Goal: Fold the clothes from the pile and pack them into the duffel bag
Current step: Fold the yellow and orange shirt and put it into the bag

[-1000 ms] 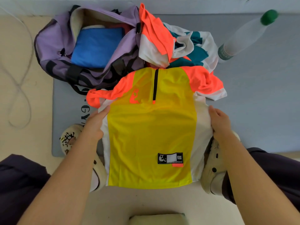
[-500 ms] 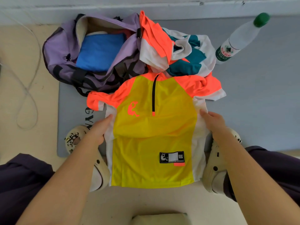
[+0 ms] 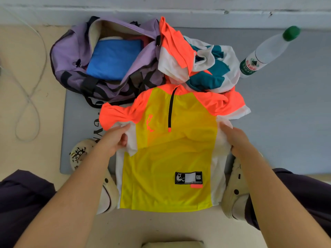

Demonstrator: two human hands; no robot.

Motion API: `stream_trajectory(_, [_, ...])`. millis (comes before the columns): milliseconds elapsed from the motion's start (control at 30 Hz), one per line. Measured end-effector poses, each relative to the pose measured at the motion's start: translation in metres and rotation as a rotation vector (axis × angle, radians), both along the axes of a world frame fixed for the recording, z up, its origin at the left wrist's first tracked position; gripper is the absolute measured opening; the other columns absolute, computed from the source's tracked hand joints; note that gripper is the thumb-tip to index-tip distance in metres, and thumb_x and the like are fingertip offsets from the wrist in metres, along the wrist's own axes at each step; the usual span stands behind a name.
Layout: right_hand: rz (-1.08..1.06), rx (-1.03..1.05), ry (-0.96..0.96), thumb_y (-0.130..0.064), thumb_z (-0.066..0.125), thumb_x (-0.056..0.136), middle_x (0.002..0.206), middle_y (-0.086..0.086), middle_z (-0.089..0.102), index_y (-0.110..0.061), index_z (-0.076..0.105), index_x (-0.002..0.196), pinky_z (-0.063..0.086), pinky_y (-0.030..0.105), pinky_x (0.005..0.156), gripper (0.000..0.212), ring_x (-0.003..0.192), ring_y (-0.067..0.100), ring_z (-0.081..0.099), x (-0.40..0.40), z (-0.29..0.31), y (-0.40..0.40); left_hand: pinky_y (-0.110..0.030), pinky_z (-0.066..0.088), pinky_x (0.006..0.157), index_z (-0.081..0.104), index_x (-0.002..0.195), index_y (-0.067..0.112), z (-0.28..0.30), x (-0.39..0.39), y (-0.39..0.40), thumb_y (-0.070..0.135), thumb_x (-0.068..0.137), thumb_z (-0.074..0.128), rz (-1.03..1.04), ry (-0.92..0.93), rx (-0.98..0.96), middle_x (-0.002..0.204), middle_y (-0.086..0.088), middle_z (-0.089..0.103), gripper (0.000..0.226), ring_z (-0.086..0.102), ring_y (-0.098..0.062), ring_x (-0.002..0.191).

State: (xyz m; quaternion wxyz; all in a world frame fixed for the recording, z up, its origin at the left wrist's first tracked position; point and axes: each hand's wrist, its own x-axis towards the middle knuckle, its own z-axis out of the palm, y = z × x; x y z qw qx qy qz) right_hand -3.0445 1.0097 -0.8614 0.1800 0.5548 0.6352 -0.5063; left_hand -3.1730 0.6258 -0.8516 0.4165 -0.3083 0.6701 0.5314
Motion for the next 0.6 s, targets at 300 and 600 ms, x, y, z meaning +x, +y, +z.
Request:
stream_trajectory(300, [-0.265,-0.091,0.473,-0.036,0.072,0.083,0.103,0.004,0.075,-0.023,0.074,0.090,0.058,0.032,0.072,0.015,0.091,0.017,0.072,-0.004,0.041,0.021,-0.034,0.050,0.096,0.056,0.131,0.006,0.025,-0.031,-0.032,0.030,0.101,0.046,0.486,0.315,0.362,0.132,-0.015,0.061,0.040,0.060,-0.026,0.120])
stream_trajectory(600, [0.109,0.167,0.088,-0.044,0.066,0.088,0.092,0.007,0.065,-0.010,0.072,0.096,0.050,0.035,0.077,0.035,0.090,0.025,0.060,0.003,0.037,0.007,-0.037,0.054,0.074,0.064,0.105,0.007,0.003,0.009,-0.019,0.041,0.066,0.082,-0.069,-0.044,-0.131,0.107,-0.013,0.070,0.055,0.067,-0.023,0.092])
